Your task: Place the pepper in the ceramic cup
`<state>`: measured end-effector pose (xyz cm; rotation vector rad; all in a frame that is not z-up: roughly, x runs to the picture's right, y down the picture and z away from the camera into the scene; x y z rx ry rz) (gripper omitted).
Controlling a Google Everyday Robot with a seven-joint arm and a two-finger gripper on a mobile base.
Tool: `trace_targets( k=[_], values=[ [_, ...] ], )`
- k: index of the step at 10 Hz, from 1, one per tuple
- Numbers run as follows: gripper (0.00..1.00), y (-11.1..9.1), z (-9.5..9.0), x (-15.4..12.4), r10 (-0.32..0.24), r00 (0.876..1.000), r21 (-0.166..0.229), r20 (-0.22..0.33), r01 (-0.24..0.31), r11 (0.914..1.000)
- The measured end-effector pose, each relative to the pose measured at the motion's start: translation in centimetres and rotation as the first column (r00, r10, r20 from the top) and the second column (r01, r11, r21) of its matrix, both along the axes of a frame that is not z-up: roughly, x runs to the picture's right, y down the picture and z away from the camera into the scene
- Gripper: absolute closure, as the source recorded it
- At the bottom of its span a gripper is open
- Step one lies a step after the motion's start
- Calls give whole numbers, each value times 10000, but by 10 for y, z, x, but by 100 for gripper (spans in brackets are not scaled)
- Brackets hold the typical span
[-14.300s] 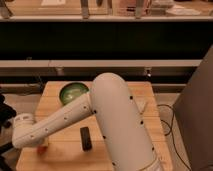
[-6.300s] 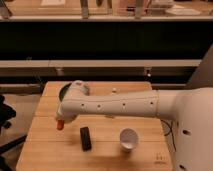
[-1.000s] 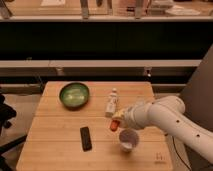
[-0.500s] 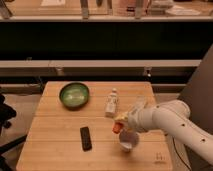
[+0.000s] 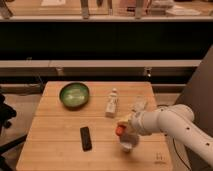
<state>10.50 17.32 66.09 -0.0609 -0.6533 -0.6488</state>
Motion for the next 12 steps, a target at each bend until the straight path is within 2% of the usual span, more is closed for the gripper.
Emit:
trace_targets(
  k=[2, 6, 7, 12],
  values=[
    [100, 9, 6, 1, 46, 10000, -16, 60, -46, 10000],
    [99, 8, 7, 0, 49, 9999, -51, 162, -48, 10000],
    [94, 9, 8, 0, 49, 9998, -62, 173, -48, 10000],
    [43, 12, 11, 0, 57, 9996, -81, 274, -55, 10000]
  ],
)
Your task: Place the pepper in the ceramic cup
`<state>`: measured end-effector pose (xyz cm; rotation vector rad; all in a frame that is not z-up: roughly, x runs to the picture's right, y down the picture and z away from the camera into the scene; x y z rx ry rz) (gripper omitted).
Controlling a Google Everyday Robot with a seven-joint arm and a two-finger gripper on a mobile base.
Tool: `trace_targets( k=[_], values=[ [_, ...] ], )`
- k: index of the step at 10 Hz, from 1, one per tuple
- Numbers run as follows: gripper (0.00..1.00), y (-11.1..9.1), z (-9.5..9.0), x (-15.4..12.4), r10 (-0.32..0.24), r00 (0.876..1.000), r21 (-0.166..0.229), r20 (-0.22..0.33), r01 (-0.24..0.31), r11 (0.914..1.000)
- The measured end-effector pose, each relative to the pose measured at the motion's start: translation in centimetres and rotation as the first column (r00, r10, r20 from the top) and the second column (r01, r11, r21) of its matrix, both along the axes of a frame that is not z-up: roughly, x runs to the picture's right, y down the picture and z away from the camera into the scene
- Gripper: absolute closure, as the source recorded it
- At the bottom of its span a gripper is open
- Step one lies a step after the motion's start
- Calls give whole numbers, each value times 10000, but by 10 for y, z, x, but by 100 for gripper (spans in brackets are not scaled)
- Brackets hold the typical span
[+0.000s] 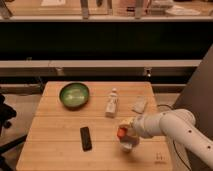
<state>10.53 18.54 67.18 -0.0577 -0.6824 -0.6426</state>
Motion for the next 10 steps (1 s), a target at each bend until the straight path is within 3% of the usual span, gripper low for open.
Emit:
trace_targets(
  k=[2, 3, 10],
  values=[
    [22, 1, 0, -1, -39, 10000, -21, 41, 39, 10000],
    [20, 2, 0, -1, -44, 10000, -21, 57, 45, 10000],
    [20, 4, 2, -2, -110, 9997, -72, 207, 111, 9999]
  ],
)
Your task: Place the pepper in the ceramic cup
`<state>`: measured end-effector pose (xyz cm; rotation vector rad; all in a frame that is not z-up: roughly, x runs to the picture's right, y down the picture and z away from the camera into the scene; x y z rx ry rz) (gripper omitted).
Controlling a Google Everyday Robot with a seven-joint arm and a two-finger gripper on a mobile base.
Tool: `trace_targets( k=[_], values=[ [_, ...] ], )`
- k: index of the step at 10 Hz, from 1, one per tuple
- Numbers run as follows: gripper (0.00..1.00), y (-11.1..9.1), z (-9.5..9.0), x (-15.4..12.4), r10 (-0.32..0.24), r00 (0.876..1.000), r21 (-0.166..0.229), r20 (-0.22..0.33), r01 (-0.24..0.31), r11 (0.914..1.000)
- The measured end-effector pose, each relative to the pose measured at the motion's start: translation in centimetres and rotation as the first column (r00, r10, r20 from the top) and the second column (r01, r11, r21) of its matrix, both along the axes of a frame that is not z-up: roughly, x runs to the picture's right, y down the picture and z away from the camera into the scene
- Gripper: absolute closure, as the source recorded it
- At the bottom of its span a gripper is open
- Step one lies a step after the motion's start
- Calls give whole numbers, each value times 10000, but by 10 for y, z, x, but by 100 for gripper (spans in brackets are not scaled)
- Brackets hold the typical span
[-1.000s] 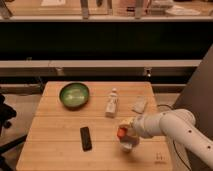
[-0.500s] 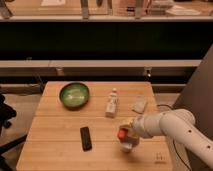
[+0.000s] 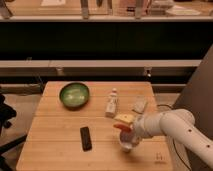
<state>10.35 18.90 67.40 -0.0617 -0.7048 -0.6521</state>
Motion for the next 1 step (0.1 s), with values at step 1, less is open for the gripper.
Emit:
trace_targets(
  k=[1],
  values=[
    [20, -1, 1, 1, -9, 10000, -30, 56, 9, 10000]
  ],
)
